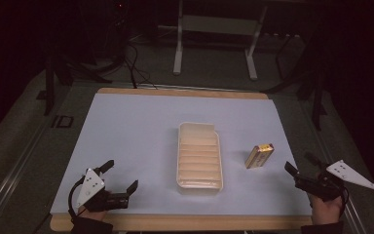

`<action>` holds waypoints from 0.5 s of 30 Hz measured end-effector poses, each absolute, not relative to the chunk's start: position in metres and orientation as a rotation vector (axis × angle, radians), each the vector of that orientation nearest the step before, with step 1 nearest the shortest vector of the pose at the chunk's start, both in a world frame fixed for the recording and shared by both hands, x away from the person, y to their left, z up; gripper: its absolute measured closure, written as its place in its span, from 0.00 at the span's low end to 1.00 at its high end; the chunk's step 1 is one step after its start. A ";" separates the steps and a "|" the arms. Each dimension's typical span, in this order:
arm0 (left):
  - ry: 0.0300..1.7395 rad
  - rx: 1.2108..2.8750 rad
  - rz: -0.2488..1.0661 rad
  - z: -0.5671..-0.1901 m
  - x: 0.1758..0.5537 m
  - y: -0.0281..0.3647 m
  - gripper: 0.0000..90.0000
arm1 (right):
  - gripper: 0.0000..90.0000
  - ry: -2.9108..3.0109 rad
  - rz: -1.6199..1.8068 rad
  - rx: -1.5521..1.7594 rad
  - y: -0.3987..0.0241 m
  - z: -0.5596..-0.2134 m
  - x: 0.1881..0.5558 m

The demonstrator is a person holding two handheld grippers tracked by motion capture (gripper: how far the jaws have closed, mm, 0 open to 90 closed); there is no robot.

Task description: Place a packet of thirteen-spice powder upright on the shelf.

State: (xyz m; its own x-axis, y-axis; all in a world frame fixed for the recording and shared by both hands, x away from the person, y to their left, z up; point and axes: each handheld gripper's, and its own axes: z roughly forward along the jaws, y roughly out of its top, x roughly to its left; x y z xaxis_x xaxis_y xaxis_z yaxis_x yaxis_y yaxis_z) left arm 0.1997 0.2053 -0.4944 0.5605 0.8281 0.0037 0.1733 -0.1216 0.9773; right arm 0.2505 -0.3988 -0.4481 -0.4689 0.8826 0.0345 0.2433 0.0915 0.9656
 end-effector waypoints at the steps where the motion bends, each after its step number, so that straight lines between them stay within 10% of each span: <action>1: 0.860 1.626 0.704 -0.494 0.199 0.205 0.00 | 0.16 1.789 1.402 1.104 -0.398 -0.448 0.251; 15: 0.894 1.635 0.696 -0.498 0.197 0.209 0.00 | 0.16 1.872 1.314 1.093 -0.392 -0.449 0.258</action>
State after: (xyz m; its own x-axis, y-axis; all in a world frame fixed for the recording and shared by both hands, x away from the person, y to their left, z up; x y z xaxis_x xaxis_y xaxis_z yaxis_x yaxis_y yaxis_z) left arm 0.1973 0.2090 -0.4980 0.5437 0.8393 -0.0068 0.2002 -0.1218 0.9722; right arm 0.2577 -0.3924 -0.4492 -0.4830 0.8755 -0.0138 0.2848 0.1719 0.9431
